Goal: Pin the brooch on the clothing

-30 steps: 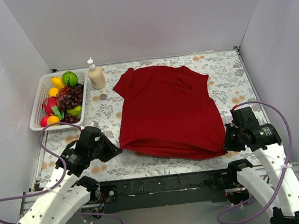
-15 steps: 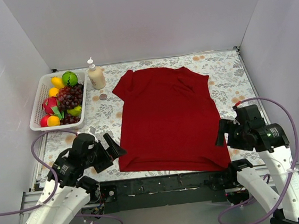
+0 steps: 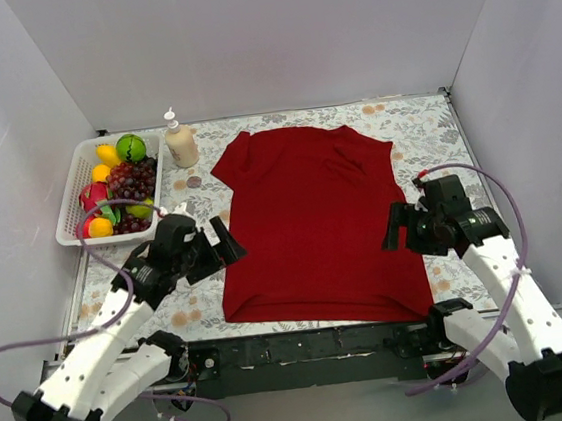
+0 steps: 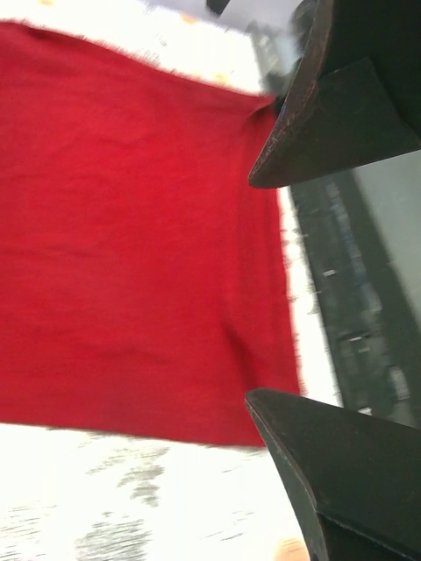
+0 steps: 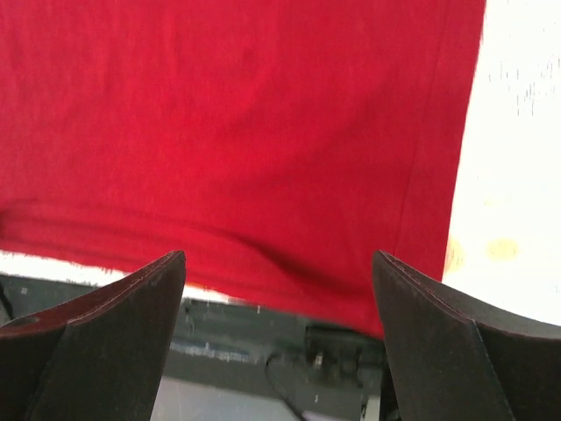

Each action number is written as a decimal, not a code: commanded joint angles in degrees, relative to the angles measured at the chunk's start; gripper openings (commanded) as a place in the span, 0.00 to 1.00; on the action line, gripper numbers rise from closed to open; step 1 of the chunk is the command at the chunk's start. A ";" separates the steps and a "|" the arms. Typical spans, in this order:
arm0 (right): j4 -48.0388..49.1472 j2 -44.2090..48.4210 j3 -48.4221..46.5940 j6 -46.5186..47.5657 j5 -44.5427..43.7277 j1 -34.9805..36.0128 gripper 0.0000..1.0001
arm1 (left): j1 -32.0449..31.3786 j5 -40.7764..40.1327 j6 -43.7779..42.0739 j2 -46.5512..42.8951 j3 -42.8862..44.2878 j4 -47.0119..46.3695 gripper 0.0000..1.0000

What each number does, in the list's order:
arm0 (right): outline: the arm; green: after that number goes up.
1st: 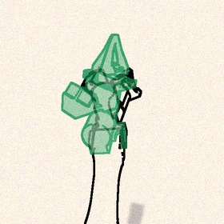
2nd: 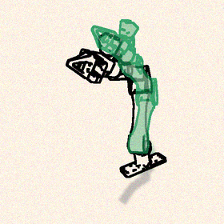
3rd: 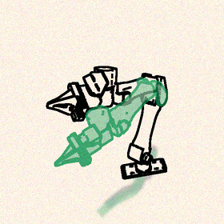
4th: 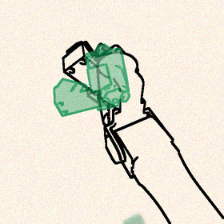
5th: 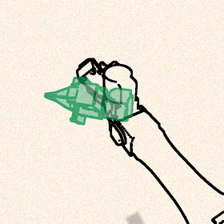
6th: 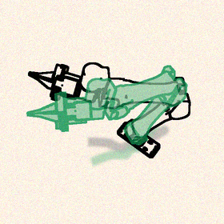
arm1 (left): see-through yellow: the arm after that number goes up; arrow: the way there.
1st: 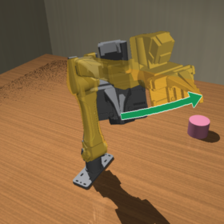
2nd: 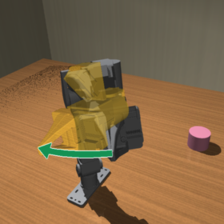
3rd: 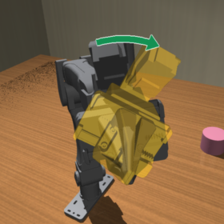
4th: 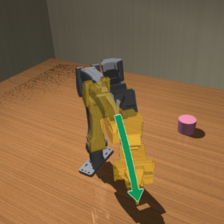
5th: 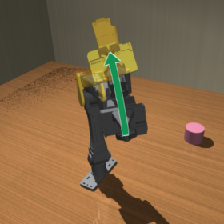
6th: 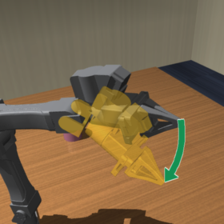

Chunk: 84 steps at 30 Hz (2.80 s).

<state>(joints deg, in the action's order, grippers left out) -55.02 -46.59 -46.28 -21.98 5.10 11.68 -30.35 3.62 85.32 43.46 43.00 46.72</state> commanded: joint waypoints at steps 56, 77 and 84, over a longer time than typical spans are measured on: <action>34.72 -56.48 -35.97 8.96 -11.96 1.33 0.89 | -14.21 -15.48 -4.98 39.67 10.95 -20.00 0.98; 36.21 -81.99 -61.82 15.91 -5.64 1.24 0.68 | -14.13 -6.78 -3.93 47.59 5.78 -26.06 0.98; 37.62 -84.63 -62.96 15.91 -1.77 1.85 0.61 | -14.12 -6.69 -3.76 48.47 5.69 -26.15 0.98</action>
<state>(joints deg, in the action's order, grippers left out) -20.36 -130.02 -105.97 -7.05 0.47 13.15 -44.42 -3.97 80.99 90.87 50.59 20.34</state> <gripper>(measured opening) 0.613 0.981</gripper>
